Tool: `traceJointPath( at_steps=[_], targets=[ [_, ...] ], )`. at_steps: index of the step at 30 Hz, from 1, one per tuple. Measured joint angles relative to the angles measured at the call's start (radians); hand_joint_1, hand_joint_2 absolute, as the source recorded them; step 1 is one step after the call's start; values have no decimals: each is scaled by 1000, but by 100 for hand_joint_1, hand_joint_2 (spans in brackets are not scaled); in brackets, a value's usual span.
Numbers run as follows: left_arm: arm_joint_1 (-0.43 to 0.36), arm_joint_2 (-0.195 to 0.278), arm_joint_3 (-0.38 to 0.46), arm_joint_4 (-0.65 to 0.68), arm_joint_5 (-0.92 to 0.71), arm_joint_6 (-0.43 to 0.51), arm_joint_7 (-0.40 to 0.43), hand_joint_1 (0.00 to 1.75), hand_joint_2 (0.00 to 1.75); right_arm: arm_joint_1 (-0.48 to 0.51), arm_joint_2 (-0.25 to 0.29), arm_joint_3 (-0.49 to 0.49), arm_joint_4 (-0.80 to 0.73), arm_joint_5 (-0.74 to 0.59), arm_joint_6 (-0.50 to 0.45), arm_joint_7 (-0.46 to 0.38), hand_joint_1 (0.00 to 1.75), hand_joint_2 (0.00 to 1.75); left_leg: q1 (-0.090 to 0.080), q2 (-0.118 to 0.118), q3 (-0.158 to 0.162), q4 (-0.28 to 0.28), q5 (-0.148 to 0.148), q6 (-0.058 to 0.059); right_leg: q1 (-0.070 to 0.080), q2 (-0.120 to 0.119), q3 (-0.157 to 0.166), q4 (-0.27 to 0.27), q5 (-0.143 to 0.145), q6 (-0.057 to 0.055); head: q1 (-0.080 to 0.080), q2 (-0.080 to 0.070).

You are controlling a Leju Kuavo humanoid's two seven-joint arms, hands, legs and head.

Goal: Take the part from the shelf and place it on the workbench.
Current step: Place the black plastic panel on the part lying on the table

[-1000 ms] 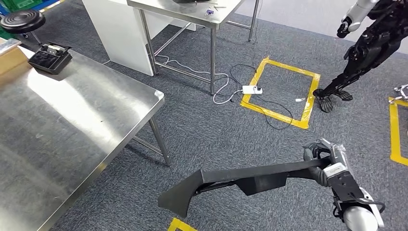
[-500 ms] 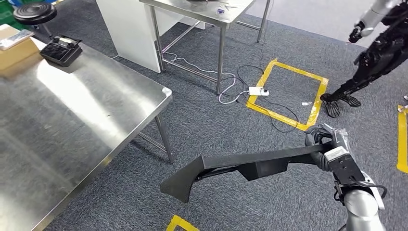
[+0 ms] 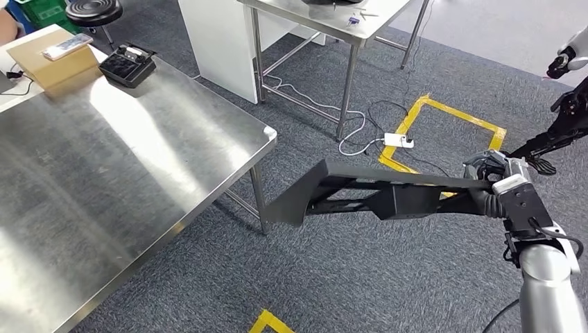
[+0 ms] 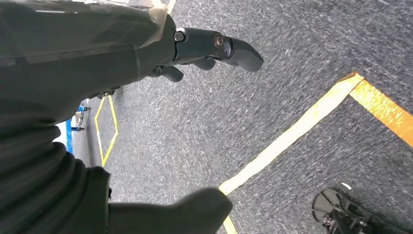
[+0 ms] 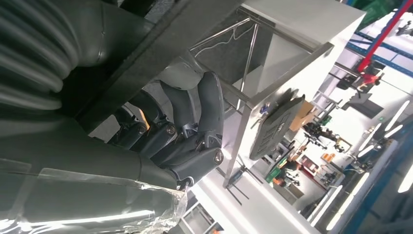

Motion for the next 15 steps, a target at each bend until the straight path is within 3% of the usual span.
traceJointPath(
  at_steps=[3, 5, 7, 8, 9, 10, 12, 14, 15],
  targets=[
    [1, 0, 1, 0, -2, 1, 3, 0, 175, -8, -10, -2, 12, -9, 8, 0, 175, 175, 3, 8, -12, 16, -13, -14, -7, -11, 2, -6, 6, -20, -1, 0],
    [-1, 0, 1, 0, -3, 2, 3, 0, 175, -13, -15, -4, 18, -15, 10, 0, 175, 175, 7, 32, -54, 106, -68, -26, -11, -17, 4, -9, 8, -34, -6, 0],
    [-1, 0, 1, 0, -4, 2, 4, 0, 175, -14, -18, -6, 24, -20, 12, 1, 175, 175, 13, 45, -124, 246, -131, -35, -9, -23, 3, -9, 7, -40, -8, 0],
    [-1, 0, 1, 0, -4, 2, 4, 0, 175, -14, -19, -7, 27, -21, 13, 1, 175, 175, 16, 47, -149, 292, -142, -38, -9, -26, 3, -9, 7, -41, -8, 0],
    [-1, 0, 1, 0, -4, 2, 4, 0, 175, -14, -19, -7, 29, -21, 14, 1, 175, 175, 18, 47, -155, 298, -132, -40, -9, -27, 3, -9, 6, -41, -9, 0],
    [-1, 0, 1, 0, -4, 2, 4, 0, 175, -14, -19, -8, 31, -23, 15, 2, 175, 175, 19, 49, -140, 262, -104, -41, -9, -29, 4, -9, 6, -41, -9, 0],
    [-2, 1, 1, 0, -6, 2, 4, 0, 175, -15, -19, -11, 34, -28, 16, 6, 175, 175, 20, 58, -69, 115, -34, -36, -8, -30, 7, -8, 4, -38, -9, 0],
    [-3, 2, 1, 0, -8, 2, 4, 0, 175, -17, -20, -18, 36, -35, 19, 12, 175, 175, 18, 66, -19, 16, -1, -29, 0, -31, 6, -6, -1, -32, -8, 0],
    [-3, 2, 1, 0, -9, 1, 4, 0, 175, -18, -21, -23, 37, -38, 20, 14, 175, 175, 16, 67, -12, 2, 0, -28, 6, -31, 5, -4, -3, -30, -6, 0]
  ],
)
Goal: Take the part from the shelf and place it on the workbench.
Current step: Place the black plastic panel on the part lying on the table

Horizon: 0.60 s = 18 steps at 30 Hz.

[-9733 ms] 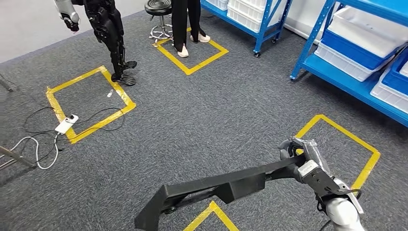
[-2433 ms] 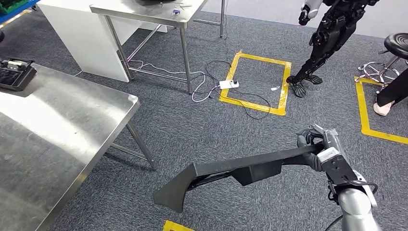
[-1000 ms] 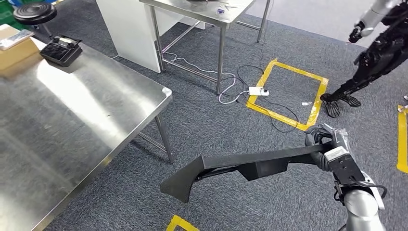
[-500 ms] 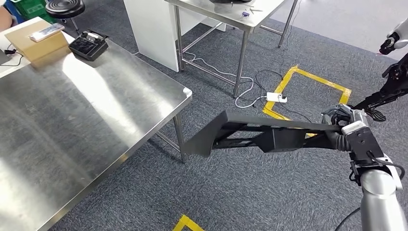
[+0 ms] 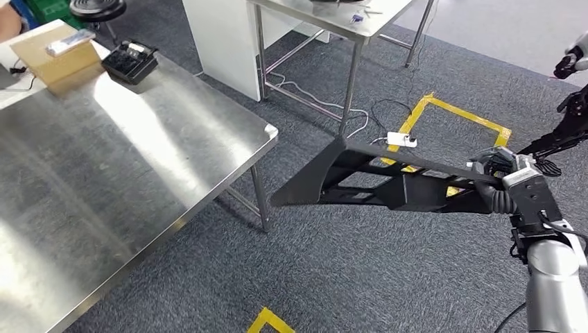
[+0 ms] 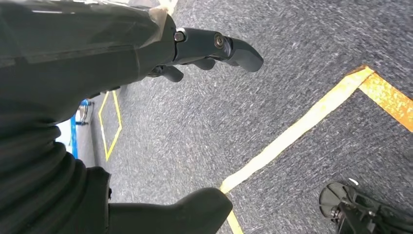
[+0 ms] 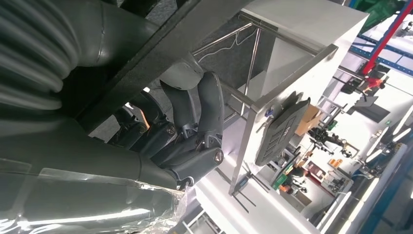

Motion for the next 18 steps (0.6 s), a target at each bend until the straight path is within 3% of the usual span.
traceJointPath(
  at_steps=[3, 6, 12, 18],
  targets=[
    [0, 0, 0, 0, -4, -2, 0, 0, 175, -2, -3, -11, 5, -4, 1, 4, 175, 175, -11, -5, 1, -1, 3, 2, 7, -2, 0, 2, -1, 1, 2, 0],
    [0, 3, 0, 0, -7, -6, 0, 0, 175, -2, -5, -19, 10, -4, 1, 7, 175, 175, -19, -7, -1, -1, 3, 12, 2, -4, 0, -1, 1, 5, 2, 0],
    [0, 5, -1, 0, -18, -17, 0, 0, 175, -6, -16, -35, 28, -2, 1, 14, 175, 175, -22, -8, -2, 0, 4, 19, -1, -4, 2, -6, 3, 16, 2, 0],
    [0, 10, -1, 0, -27, -25, 0, 0, 175, 1, -25, -57, 41, -7, -4, 14, 175, 175, -23, -8, -2, 0, 4, 20, -2, -4, 2, -6, 5, 18, 2, 0]
  ],
)
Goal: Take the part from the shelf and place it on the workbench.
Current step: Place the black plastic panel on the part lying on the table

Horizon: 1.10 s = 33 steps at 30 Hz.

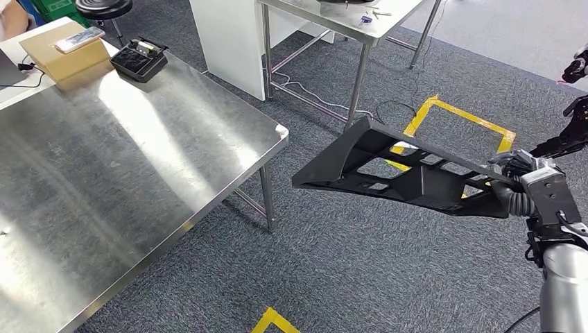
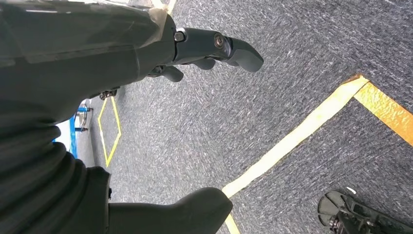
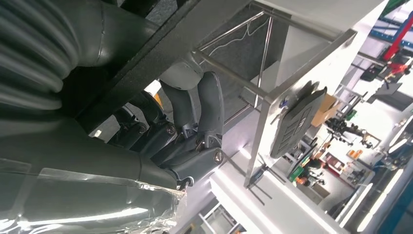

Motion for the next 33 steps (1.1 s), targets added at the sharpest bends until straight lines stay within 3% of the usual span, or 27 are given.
traceJointPath(
  at_steps=[6, 12, 14, 16, 18, 20, 21, 23, 24, 26, 27, 29, 31, 33],
  targets=[
    [0, 5, -2, 0, -17, -10, -2, 0, 175, 52, -1, -53, -4, -57, 3, -12, 175, 175, 0, -1, 0, 1, -1, 2, -2, -1, 0, -1, 0, 1, 0, 0],
    [0, 18, -6, 0, -26, -19, -3, 0, 175, 119, -2, -93, -32, -49, 5, -26, 175, 175, -5, -1, -2, 3, -7, 14, -9, -2, 1, -4, 0, 12, -1, 0],
    [0, 20, -9, 0, -28, -19, -4, 0, 175, 127, -3, -98, -43, -49, 5, -27, 175, 175, -1, -3, 10, -13, 0, 24, -8, -1, 1, 0, -5, 18, -1, 0],
    [0, 21, -12, 0, -30, -19, -4, 0, 175, 132, -5, -103, -50, -49, 5, -29, 175, 175, 6, -5, 25, -32, 10, 35, -9, 4, -22, 58, -37, 16, 1, 0],
    [0, 22, -14, 0, -31, -20, -5, 0, 175, 141, -5, -111, -51, -49, 5, -30, 175, 175, 8, -12, 29, -36, 13, 39, -14, 11, -84, 187, -93, 11, 3, 0],
    [0, 22, -16, 0, -32, -20, -6, 0, 175, 155, -5, -119, -51, -49, 6, -32, 175, 175, 9, -24, 28, -36, 12, 38, -17, 14, -130, 275, -120, 19, 4, 0],
    [0, 22, -16, 0, -32, -21, -6, 0, 175, 160, -5, -120, -52, -49, 6, -32, 175, 175, 10, -30, 28, -34, 12, 35, -20, 15, -125, 264, -110, 28, 4, 0],
    [0, 23, -16, 0, -32, -21, -6, 0, 175, 165, -5, -123, -53, -49, 6, -33, 175, 175, 14, -42, 27, -26, 8, 25, -31, 21, -61, 137, -57, 51, 5, 0],
    [0, 23, -16, 0, -33, -22, -6, 0, 175, 166, -5, -124, -54, -50, 7, -34, 175, 175, 14, -48, 25, -19, 4, 17, -32, 28, -27, 72, -34, 56, 6, 0],
    [0, 25, -16, 1, -36, -25, -6, 0, 175, 171, -4, -128, -58, -52, 9, -38, 175, 175, 13, -57, 19, -7, -3, 1, -28, 35, 8, 9, -15, 44, 6, 0],
    [1, 26, -16, 1, -38, -26, -7, 0, 175, 176, -4, -129, -60, -54, 10, -39, 175, 175, 13, -61, 17, -6, -3, -5, -21, 33, 7, 12, -15, 32, 6, 0],
    [3, 28, -16, 1, -43, -29, -7, 0, 175, 188, -3, -136, -67, -59, 13, -43, 175, 175, 17, -61, 13, 1, -7, -14, -23, 25, 7, 13, -13, 12, 4, 0],
    [4, 30, -17, 1, -46, -32, -8, 0, 175, 203, -1, -147, -78, -65, 18, -47, 175, 175, 20, -40, -11, 54, -44, -23, -24, 15, 9, 11, -11, -7, 1, 0],
    [3, 31, -17, 1, -50, -36, -9, 0, 175, 219, 1, -160, -90, -70, 24, -49, 175, 175, 23, -16, -66, 173, -108, -31, -19, 5, 9, 11, -12, -19, -2, 0]
  ],
)
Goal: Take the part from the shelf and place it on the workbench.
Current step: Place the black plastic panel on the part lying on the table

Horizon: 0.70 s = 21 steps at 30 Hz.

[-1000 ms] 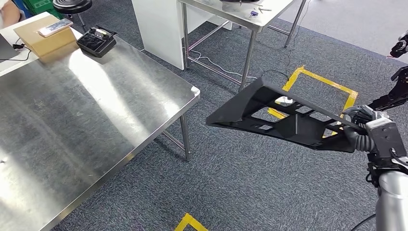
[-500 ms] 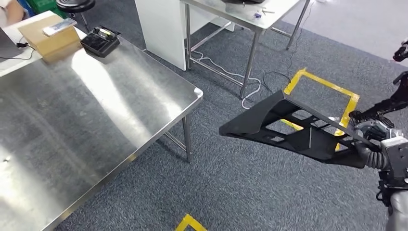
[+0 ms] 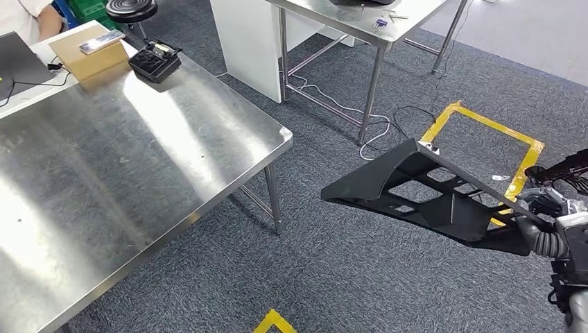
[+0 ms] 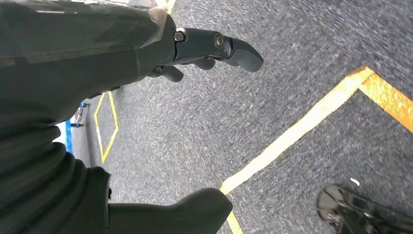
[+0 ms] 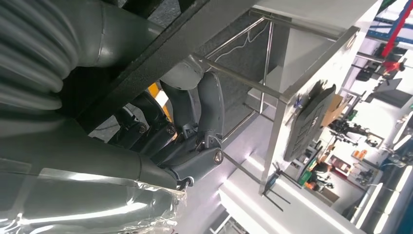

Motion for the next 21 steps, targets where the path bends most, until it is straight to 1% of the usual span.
traceJointPath(
  at_steps=[1, 2, 3, 4, 5, 6, 7, 8, 9, 10, 11, 12, 13, 14, 15, 16, 17, 18, 19, 20, 21],
  targets=[
    [0, 0, 0, 0, -1, -1, 0, 0, 175, 8, 2, -6, -5, -1, 2, 0, 175, 175, 1, 4, -30, 61, -24, -1, 3, -5, 0, 0, -1, -3, 0, 0],
    [0, 1, 0, 0, -2, -2, 0, 0, 175, 14, 4, -12, -9, -2, 4, 0, 175, 175, 1, 6, -49, 99, -33, -1, 6, -10, 0, 0, -2, -4, 0, 0],
    [0, 1, 0, 0, -3, -2, 0, 0, 175, 20, 7, -17, -13, -2, 4, 0, 175, 175, 1, 8, -51, 101, -24, 2, 9, -15, 0, 0, -2, -5, 0, 0],
    [1, 2, 0, 0, -3, -2, 0, 0, 175, 24, 9, -20, -16, -3, 5, 0, 175, 175, -1, 10, -33, 63, 3, 8, 12, -20, 1, 0, -3, -5, 0, 0],
    [0, 3, 0, 0, -3, -2, 0, 0, 175, 27, 11, -24, -20, -4, 5, 0, 175, 175, -4, 17, 2, -4, 38, 17, 14, -24, 3, 0, -4, -6, 0, 0],
    [-1, 6, 0, 0, -3, -2, 0, 0, 175, 29, 13, -27, -24, -5, 5, 0, 175, 175, -9, 30, 38, -74, 64, 28, 17, -29, 4, 0, -5, -7, 0, 0],
    [-2, 8, -1, 0, -4, -2, 0, 0, 175, 30, 15, -31, -27, -5, 6, 0, 175, 175, -15, 40, 66, -128, 81, 36, 19, -33, 5, 0, -5, -6, 0, 0],
    [-3, 9, -1, 0, -4, -2, 0, 0, 175, 31, 17, -33, -29, -6, 7, 0, 175, 175, -20, 49, 82, -160, 87, 43, 21, -37, 6, -1, -6, -5, 0, 0],
    [-4, 11, -1, 0, -4, -2, 0, 0, 175, 32, 19, -34, -29, -6, 9, 0, 175, 175, -23, 51, 84, -170, 85, 46, 21, -42, 6, -3, -6, -3, 0, 0],
    [-3, 11, -1, 0, -4, -2, 0, 0, 175, 32, 20, -34, -30, -6, 11, 0, 175, 175, -25, 45, 84, -175, 88, 49, 22, -47, 8, -6, -5, 1, -2, 0],
    [-3, 11, -1, 0, -4, -2, 0, 0, 175, 33, 21, -33, -32, -6, 13, 0, 175, 175, -22, 40, 90, -186, 94, 51, 22, -48, 8, -6, -6, 4, -2, 0],
    [-3, 11, -1, 0, -4, -1, -1, 0, 175, 34, 20, -33, -33, -6, 14, 0, 175, 175, -20, 34, 98, -200, 102, 55, 23, -41, 5, 3, -12, 6, -2, 0],
    [-3, 10, -1, 0, -4, -1, -1, 0, 175, 33, 19, -34, -34, -6, 14, 0, 175, 175, -16, 29, 105, -212, 110, 58, 23, -29, -7, 31, -27, 6, -1, 0],
    [-3, 10, -1, 0, -4, -1, -2, 0, 175, 34, 17, -35, -34, -7, 14, -1, 175, 175, -12, 23, 111, -221, 116, 60, 21, -13, -30, 79, -50, 5, 0, 0],
    [-3, 10, -1, 0, -4, -1, -2, 0, 175, 35, 17, -36, -33, -7, 15, -1, 175, 175, -12, 17, 112, -223, 117, 62, 18, -2, -61, 143, -78, 3, 1, 0],
    [-3, 10, -1, 1, -4, -1, -3, 0, 175, 37, 17, -37, -32, -7, 15, -1, 175, 175, -12, 11, 112, -223, 118, 63, 15, 4, -95, 209, -101, 3, 3, 0],
    [-3, 9, -1, 1, -4, -1, -3, 0, 175, 41, 18, -37, -32, -7, 15, -1, 175, 175, -11, 3, 111, -222, 118, 62, 11, 6, -118, 254, -114, 8, 4, 0],
    [-3, 8, -1, 2, -4, -2, -4, 0, 175, 45, 19, -37, -31, -7, 15, -1, 175, 175, -10, -5, 111, -220, 117, 61, 8, 7, -126, 265, -111, 17, 4, 0],
    [-3, 8, -1, 2, -4, -2, -4, 0, 175, 48, 19, -37, -31, -7, 14, -2, 175, 175, -9, -13, 111, -217, 115, 58, 3, 7, -112, 234, -92, 29, 4, 0],
    [-3, 7, -1, 3, -5, -2, -4, 0, 175, 51, 19, -37, -31, -7, 14, -2, 175, 175, -6, -21, 110, -211, 112, 53, -3, 10, -81, 168, -62, 43, 4, 0],
    [-3, 8, -1, 3, -6, -2, -5, 0, 175, 52, 20, -37, -31, -7, 14, -2, 175, 175, -4, -29, 109, -204, 108, 45, -7, 17, -47, 99, -36, 53, 5, 0]
  ],
)
